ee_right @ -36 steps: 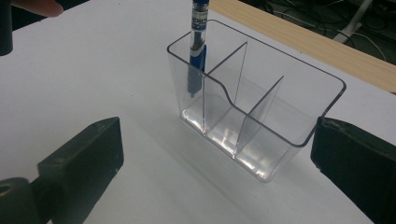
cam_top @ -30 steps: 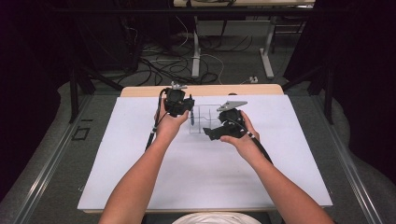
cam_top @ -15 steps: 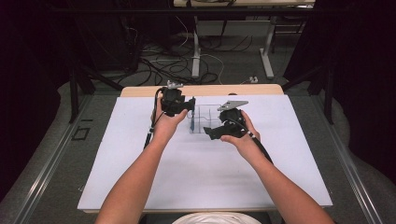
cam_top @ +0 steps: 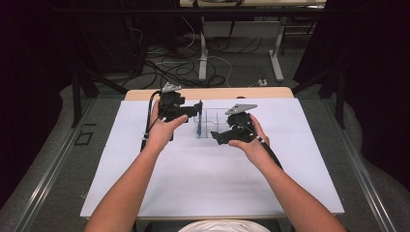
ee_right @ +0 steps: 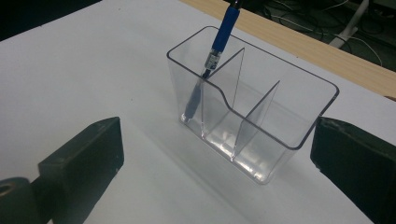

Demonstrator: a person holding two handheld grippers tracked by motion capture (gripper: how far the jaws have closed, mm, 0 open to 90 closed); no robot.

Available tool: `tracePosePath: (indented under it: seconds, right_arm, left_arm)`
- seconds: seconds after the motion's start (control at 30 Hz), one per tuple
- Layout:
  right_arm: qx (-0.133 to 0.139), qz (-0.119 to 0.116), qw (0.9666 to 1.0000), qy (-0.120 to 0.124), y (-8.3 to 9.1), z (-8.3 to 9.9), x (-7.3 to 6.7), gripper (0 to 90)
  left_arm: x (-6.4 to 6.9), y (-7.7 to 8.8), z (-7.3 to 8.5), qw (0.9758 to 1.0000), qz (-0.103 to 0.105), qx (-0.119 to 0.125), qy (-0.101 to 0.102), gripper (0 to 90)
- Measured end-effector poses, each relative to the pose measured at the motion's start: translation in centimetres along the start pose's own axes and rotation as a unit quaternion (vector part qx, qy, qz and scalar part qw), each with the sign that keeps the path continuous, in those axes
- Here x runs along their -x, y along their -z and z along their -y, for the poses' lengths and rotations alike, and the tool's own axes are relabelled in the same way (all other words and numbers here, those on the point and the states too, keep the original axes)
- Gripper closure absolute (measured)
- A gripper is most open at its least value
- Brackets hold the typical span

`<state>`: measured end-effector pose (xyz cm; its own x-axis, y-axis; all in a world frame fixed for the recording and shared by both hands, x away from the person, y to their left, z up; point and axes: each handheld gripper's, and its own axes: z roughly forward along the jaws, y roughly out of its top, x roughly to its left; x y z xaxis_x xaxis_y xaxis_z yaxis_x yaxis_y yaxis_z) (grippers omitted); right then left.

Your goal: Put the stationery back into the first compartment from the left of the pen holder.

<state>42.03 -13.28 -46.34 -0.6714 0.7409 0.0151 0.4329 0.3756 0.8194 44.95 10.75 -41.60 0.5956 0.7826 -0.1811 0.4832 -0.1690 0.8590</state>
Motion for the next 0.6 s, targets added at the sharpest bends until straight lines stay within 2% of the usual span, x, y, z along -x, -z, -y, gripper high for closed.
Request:
tracePosePath:
  seconds: [0.07,0.13,0.23,0.3,0.33,0.47,0.6]
  right_arm:
    - [-0.002,-0.002,1.0000,-0.001,0.0,0.0,-0.1,2.5]
    - [-0.003,0.005,1.0000,0.006,0.0,0.0,-0.1,2.5]
    - [-0.002,0.008,0.9999,0.007,0.0,0.1,-0.1,2.4]
    - [-0.004,0.011,0.9999,0.004,0.2,0.1,-0.1,2.4]
    - [-0.010,0.008,0.9999,0.001,0.3,0.1,-0.1,2.2]
    - [0.004,0.032,0.9994,0.008,0.7,0.4,0.2,0.0]
    - [0.008,0.039,0.9992,-0.010,1.5,1.0,1.0,0.0]
  left_arm:
    - [-0.1,0.5,0.4,0.9999,0.005,0.007,-0.007,16.0]
    - [-0.2,1.1,1.0,0.9999,0.007,0.008,-0.011,14.2]
    - [-0.5,1.8,1.8,0.9998,-0.003,0.014,-0.016,3.5]
    - [-0.9,2.3,2.3,0.9997,-0.007,0.015,-0.015,0.3]
    - [-1.0,2.6,2.5,0.9996,-0.012,0.019,-0.014,0.1]
    - [-1.4,3.9,3.3,0.9992,-0.024,0.029,-0.013,0.1]
    - [-2.0,5.3,4.2,0.9989,-0.026,0.038,-0.011,0.1]
